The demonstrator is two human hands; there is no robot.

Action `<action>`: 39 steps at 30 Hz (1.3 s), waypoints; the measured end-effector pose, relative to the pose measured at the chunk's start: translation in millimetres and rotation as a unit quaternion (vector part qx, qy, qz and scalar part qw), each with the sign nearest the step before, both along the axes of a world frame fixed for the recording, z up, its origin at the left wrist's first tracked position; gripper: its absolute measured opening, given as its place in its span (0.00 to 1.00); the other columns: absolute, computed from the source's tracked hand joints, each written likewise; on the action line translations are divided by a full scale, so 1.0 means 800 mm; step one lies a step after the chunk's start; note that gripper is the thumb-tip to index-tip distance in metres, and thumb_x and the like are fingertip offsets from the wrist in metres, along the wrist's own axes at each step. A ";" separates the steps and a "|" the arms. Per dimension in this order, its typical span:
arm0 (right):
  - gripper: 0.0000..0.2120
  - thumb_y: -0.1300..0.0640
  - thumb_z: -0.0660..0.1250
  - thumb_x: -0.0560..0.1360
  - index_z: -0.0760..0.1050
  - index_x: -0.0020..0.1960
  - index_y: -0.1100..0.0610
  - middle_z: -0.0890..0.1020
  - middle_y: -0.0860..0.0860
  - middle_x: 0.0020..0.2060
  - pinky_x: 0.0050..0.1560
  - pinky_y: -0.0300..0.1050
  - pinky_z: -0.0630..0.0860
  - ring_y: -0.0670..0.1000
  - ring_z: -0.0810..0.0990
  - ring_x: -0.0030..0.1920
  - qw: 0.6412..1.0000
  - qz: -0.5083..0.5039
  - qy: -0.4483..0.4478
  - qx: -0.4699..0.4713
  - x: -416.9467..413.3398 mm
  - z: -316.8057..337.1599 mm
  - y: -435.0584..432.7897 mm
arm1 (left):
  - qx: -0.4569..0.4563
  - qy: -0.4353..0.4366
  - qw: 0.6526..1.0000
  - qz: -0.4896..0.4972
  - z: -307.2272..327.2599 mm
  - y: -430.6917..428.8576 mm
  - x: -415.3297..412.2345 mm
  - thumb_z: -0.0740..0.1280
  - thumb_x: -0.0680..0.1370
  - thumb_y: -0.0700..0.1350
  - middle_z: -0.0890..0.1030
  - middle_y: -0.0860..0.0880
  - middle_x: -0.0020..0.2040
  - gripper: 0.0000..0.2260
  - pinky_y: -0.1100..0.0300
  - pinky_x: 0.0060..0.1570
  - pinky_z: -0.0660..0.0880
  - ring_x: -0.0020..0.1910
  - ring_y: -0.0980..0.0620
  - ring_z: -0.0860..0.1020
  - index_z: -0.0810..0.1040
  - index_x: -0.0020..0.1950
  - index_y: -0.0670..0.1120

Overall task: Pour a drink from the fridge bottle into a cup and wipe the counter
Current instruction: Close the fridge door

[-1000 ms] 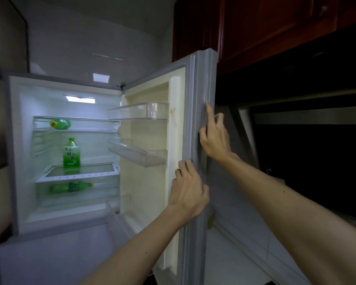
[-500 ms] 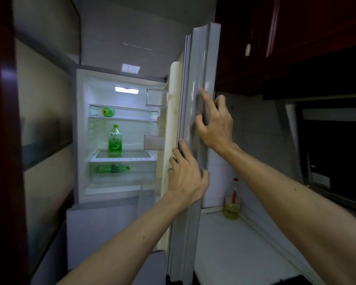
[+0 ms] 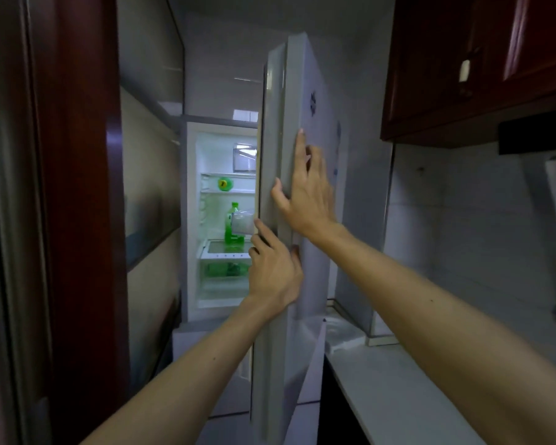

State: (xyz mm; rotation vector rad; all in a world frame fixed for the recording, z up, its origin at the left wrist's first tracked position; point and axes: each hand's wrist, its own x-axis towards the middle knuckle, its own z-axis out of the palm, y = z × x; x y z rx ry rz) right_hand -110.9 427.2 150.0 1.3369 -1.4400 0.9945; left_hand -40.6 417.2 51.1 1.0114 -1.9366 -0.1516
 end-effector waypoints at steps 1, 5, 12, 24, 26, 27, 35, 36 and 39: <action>0.40 0.49 0.62 0.74 0.50 0.78 0.64 0.70 0.61 0.59 0.42 0.50 0.79 0.57 0.72 0.53 1.000 -0.001 -0.004 0.003 0.006 0.000 -0.010 | -0.003 -0.006 1.000 -0.001 0.000 -0.010 0.006 0.56 0.81 0.52 0.62 0.33 0.70 0.37 0.48 0.58 0.71 0.65 0.36 0.69 0.40 0.76 0.31; 0.41 0.49 0.62 0.75 0.46 0.79 0.64 0.66 0.65 0.65 0.52 0.52 0.78 0.61 0.69 0.60 1.000 0.001 0.005 0.019 0.031 0.000 -0.045 | -0.012 -0.007 0.999 -0.048 -0.001 -0.052 0.039 0.55 0.82 0.51 0.61 0.33 0.72 0.35 0.50 0.62 0.68 0.67 0.37 0.68 0.40 0.76 0.32; 0.46 0.54 0.65 0.74 0.36 0.79 0.55 0.42 0.58 0.79 0.73 0.60 0.63 0.64 0.48 0.77 0.992 0.092 -0.058 0.071 0.081 -0.010 -0.121 | -0.010 0.073 0.988 -0.134 -0.011 -0.149 0.078 0.55 0.82 0.51 0.63 0.36 0.72 0.33 0.52 0.62 0.70 0.66 0.40 0.71 0.38 0.78 0.42; 0.43 0.49 0.63 0.75 0.41 0.80 0.55 0.43 0.59 0.79 0.66 0.57 0.66 0.64 0.56 0.74 0.996 0.059 -0.001 0.065 0.099 -0.016 -0.253 | 0.069 0.259 0.914 -0.303 -0.011 -0.285 0.100 0.58 0.82 0.47 0.56 0.53 0.78 0.30 0.70 0.68 0.62 0.74 0.62 0.59 0.46 0.79 0.48; 0.43 0.48 0.63 0.75 0.41 0.80 0.55 0.43 0.59 0.79 0.66 0.57 0.66 0.63 0.56 0.75 0.996 0.060 0.008 0.058 0.096 -0.016 -0.278 | 0.075 0.309 0.905 -0.283 -0.009 -0.305 0.091 0.56 0.83 0.42 0.61 0.48 0.77 0.25 0.77 0.59 0.67 0.72 0.58 0.63 0.51 0.79 0.44; 0.42 0.47 0.63 0.76 0.41 0.80 0.54 0.43 0.59 0.79 0.66 0.58 0.66 0.63 0.55 0.75 0.996 0.066 0.009 0.060 0.096 -0.017 -0.290 | 0.081 0.330 0.900 -0.272 -0.009 -0.315 0.087 0.55 0.83 0.41 0.63 0.47 0.76 0.23 0.78 0.57 0.69 0.71 0.57 0.64 0.54 0.78 0.43; 0.40 0.46 0.60 0.78 0.41 0.80 0.55 0.41 0.59 0.79 0.68 0.59 0.62 0.64 0.51 0.77 0.994 0.067 0.036 0.079 0.092 -0.018 -0.368 | 0.098 0.409 0.882 -0.213 -0.014 -0.394 0.074 0.55 0.84 0.44 0.72 0.49 0.69 0.19 0.64 0.62 0.70 0.68 0.54 0.71 0.64 0.75 0.45; 0.39 0.46 0.61 0.78 0.42 0.80 0.55 0.42 0.59 0.79 0.68 0.59 0.62 0.64 0.52 0.77 0.994 0.062 0.038 0.077 0.092 -0.019 -0.378 | 0.100 0.410 0.883 -0.207 -0.014 -0.403 0.074 0.55 0.84 0.44 0.72 0.49 0.68 0.18 0.67 0.59 0.70 0.67 0.55 0.71 0.64 0.74 0.45; 0.39 0.48 0.62 0.77 0.45 0.80 0.55 0.45 0.59 0.79 0.66 0.59 0.64 0.64 0.54 0.76 0.996 0.045 0.035 0.070 0.094 -0.019 -0.409 | 0.111 0.421 0.878 -0.199 -0.015 -0.427 0.073 0.56 0.84 0.45 0.74 0.51 0.65 0.17 0.63 0.61 0.70 0.66 0.54 0.72 0.67 0.73 0.46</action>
